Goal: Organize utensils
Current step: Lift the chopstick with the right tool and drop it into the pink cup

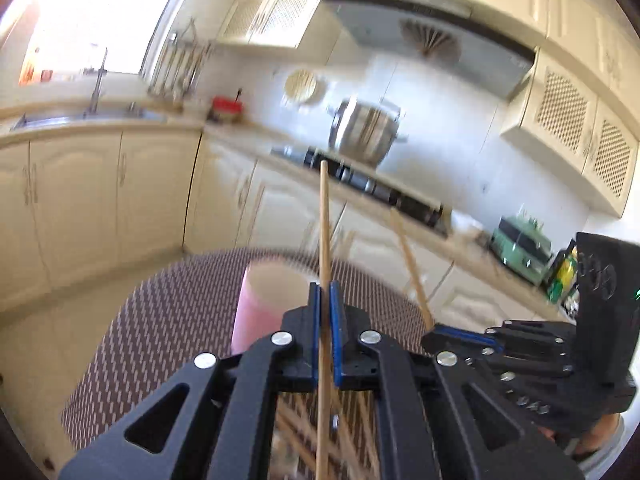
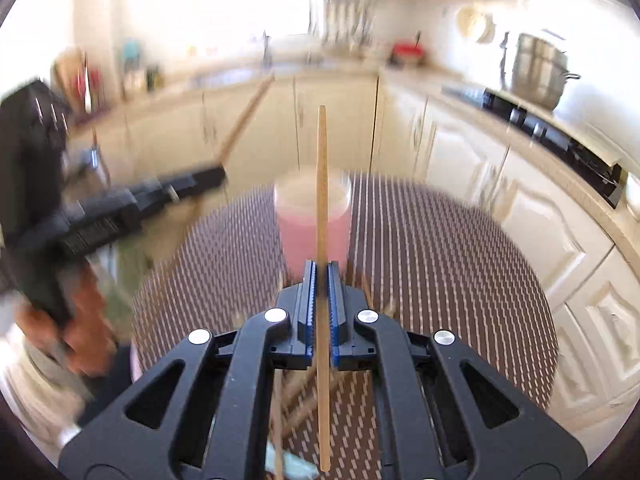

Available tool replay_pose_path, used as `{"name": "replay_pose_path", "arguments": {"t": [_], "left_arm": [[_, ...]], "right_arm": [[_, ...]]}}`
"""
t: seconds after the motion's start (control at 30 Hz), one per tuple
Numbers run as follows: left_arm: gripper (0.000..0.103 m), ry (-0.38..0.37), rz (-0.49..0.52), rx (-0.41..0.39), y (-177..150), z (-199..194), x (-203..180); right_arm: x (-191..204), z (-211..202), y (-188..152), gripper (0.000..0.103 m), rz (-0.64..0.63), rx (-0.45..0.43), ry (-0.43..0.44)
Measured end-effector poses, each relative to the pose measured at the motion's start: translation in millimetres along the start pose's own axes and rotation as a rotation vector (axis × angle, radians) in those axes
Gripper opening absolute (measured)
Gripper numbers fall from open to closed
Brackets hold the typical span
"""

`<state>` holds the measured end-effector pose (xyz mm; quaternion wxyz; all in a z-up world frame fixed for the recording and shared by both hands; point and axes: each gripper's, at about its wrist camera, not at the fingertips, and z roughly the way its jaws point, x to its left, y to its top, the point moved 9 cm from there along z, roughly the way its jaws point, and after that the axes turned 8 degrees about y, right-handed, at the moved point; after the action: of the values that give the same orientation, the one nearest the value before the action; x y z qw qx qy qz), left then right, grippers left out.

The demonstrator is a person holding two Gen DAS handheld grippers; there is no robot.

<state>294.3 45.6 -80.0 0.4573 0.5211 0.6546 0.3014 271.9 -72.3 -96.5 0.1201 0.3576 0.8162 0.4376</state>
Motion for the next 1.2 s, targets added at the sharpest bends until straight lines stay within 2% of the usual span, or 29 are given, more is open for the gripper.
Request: {"name": "replay_pose_path", "arguments": {"t": [0.13,0.2,0.33,0.53,0.7,0.87,0.97,1.2], "left_arm": [[0.005,-0.004,-0.010,-0.103,33,21,-14],[0.005,-0.013,-0.016,-0.146,48,30,-19],[0.005,-0.002,-0.033,-0.266,79,41,-24],[0.005,0.018,-0.091,-0.376,109,62,-13],[0.005,0.038,-0.104,-0.390,115,89,-4],[0.005,0.048,-0.101,-0.320,95,115,6],[0.005,0.049,-0.110,-0.273,80,119,13],[0.006,0.094,-0.053,-0.207,56,108,18]], "right_arm": [[-14,-4,47,0.006,0.066,-0.197,-0.007],[-19,-1,63,0.006,0.089,-0.265,-0.004],[-32,16,96,0.006,0.128,-0.381,0.017],[-56,29,123,0.006,0.184,-0.518,-0.004],[-67,47,127,0.006,0.224,-0.549,-0.002],[-62,68,121,0.006,0.209,-0.522,0.000],[-59,74,114,0.006,0.202,-0.498,0.001],[-49,63,95,0.006,0.170,-0.468,-0.027]]}}
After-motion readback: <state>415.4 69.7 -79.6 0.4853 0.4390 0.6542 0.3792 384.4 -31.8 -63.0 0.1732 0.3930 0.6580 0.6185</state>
